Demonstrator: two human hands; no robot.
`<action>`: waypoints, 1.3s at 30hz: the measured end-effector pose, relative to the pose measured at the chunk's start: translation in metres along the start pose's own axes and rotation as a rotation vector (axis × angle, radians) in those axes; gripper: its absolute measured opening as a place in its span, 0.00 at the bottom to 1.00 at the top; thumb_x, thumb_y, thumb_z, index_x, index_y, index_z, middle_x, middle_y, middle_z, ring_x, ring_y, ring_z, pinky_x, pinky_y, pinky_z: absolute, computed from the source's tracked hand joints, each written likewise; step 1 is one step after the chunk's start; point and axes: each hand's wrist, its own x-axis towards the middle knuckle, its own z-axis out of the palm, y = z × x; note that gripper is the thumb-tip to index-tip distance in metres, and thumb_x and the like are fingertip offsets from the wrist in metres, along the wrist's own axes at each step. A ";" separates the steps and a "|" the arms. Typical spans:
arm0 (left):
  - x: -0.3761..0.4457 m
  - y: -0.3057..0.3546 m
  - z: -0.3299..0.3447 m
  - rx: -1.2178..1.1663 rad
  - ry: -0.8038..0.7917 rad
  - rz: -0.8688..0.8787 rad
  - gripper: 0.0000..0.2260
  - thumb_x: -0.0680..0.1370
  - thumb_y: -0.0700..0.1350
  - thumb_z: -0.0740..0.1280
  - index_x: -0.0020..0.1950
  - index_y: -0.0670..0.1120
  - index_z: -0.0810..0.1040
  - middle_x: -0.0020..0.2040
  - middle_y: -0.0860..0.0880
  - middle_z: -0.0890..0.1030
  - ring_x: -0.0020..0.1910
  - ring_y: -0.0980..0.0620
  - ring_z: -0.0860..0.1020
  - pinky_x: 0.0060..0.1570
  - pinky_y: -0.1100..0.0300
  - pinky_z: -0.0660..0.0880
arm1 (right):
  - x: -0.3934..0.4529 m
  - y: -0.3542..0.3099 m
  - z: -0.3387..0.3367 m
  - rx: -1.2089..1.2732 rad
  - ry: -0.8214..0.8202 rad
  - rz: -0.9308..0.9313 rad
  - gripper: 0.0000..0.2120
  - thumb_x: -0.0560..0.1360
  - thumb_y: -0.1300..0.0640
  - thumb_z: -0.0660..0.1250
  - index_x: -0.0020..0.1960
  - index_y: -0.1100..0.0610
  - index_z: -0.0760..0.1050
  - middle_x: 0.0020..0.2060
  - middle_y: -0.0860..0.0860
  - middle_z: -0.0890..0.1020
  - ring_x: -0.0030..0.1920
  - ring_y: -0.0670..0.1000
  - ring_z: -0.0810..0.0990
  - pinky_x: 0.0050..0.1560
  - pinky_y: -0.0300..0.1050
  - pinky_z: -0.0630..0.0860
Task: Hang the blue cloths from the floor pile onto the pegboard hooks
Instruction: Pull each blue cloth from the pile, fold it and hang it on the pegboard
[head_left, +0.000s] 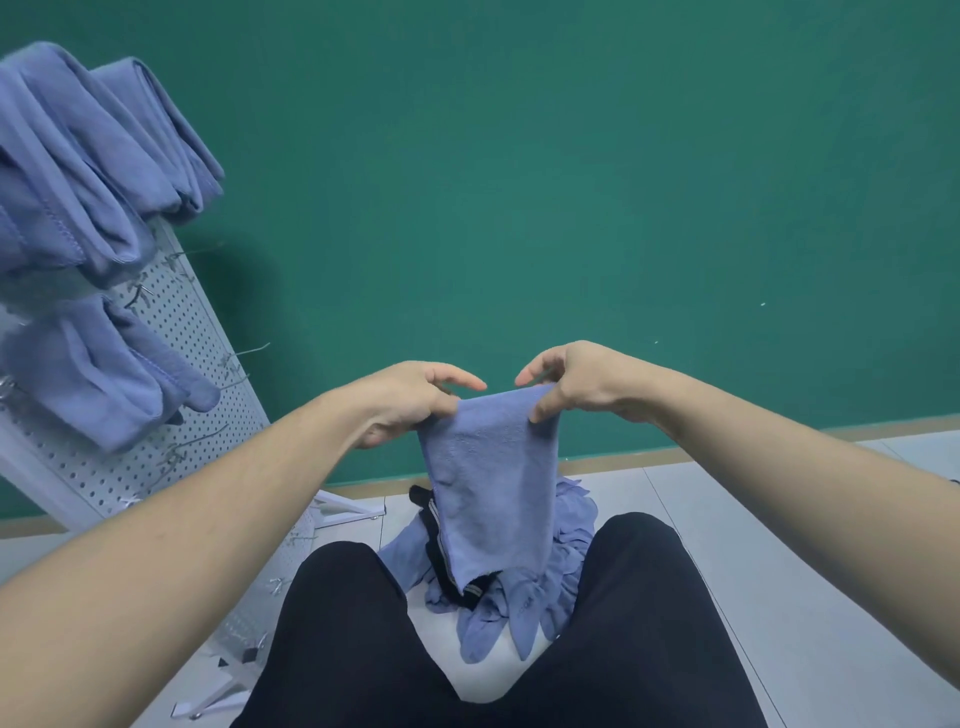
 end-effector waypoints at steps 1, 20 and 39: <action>0.001 0.000 0.001 -0.004 -0.017 -0.011 0.19 0.68 0.38 0.66 0.56 0.53 0.84 0.51 0.38 0.83 0.46 0.47 0.77 0.53 0.56 0.73 | -0.001 0.000 0.001 -0.026 0.012 -0.013 0.16 0.67 0.60 0.80 0.51 0.47 0.80 0.53 0.50 0.83 0.56 0.53 0.80 0.60 0.48 0.76; 0.001 0.001 -0.003 0.308 0.244 0.136 0.01 0.75 0.46 0.74 0.45 0.51 0.85 0.45 0.54 0.85 0.43 0.55 0.79 0.50 0.58 0.76 | -0.004 0.009 -0.006 0.250 -0.002 0.030 0.01 0.79 0.56 0.66 0.49 0.51 0.75 0.50 0.46 0.82 0.54 0.48 0.79 0.60 0.54 0.69; 0.007 -0.020 0.027 -0.355 0.394 0.197 0.05 0.77 0.47 0.73 0.47 0.47 0.81 0.40 0.52 0.83 0.35 0.55 0.78 0.37 0.60 0.75 | 0.000 0.010 0.039 0.626 0.141 -0.007 0.11 0.73 0.53 0.68 0.51 0.57 0.71 0.47 0.50 0.78 0.44 0.49 0.77 0.47 0.46 0.73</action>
